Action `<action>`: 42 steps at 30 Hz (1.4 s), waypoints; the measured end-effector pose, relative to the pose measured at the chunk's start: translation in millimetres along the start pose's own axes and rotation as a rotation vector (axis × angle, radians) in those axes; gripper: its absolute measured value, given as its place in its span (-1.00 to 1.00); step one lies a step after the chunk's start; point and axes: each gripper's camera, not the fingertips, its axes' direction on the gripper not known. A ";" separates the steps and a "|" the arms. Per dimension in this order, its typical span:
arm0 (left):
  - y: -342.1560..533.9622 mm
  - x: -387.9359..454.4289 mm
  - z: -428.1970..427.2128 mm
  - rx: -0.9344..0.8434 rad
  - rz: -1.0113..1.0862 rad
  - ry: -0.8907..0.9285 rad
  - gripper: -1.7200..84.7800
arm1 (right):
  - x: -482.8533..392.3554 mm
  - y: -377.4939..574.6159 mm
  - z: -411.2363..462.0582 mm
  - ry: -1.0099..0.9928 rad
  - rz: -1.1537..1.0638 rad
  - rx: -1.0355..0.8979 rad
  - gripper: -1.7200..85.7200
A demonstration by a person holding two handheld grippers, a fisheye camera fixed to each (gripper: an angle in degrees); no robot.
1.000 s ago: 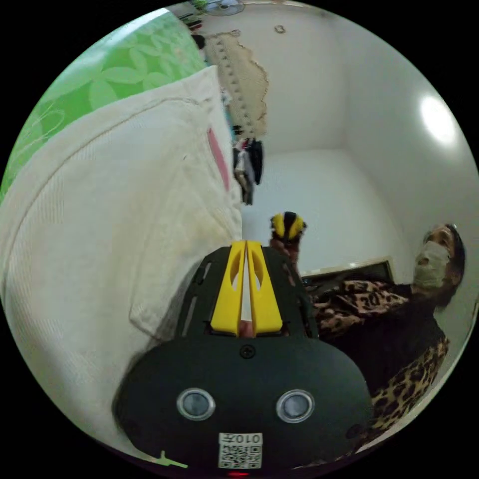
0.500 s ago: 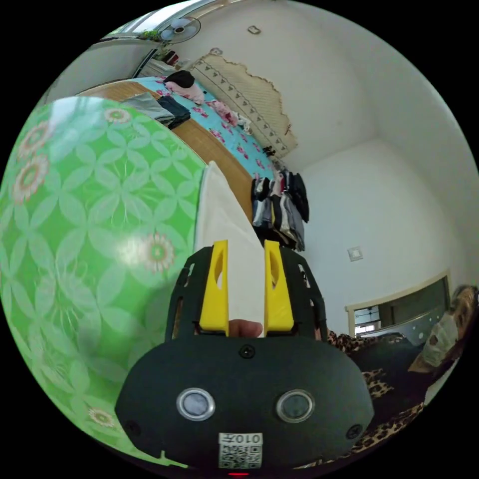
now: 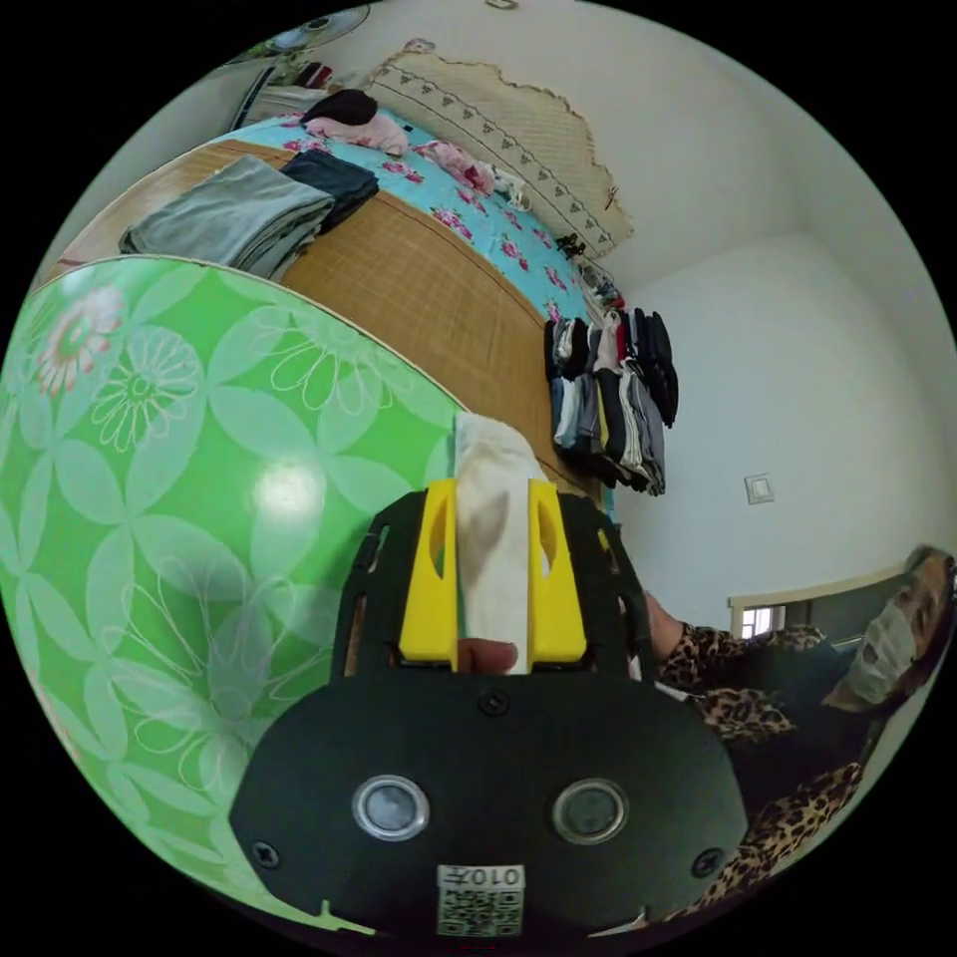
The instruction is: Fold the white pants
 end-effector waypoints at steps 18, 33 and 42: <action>-21.9 -5.7 14.7 -0.019 0.137 -0.028 -0.91 | -59.8 -11.2 9.4 0.105 -0.228 -0.002 -0.85; 60.5 -2.6 -71.1 0.277 0.185 0.265 -0.96 | -154.0 83.8 85.4 0.069 -0.476 -0.108 -0.85; 211.9 40.0 -185.5 0.485 0.465 0.453 -0.96 | -251.7 267.1 221.0 0.247 -0.781 -0.220 -0.85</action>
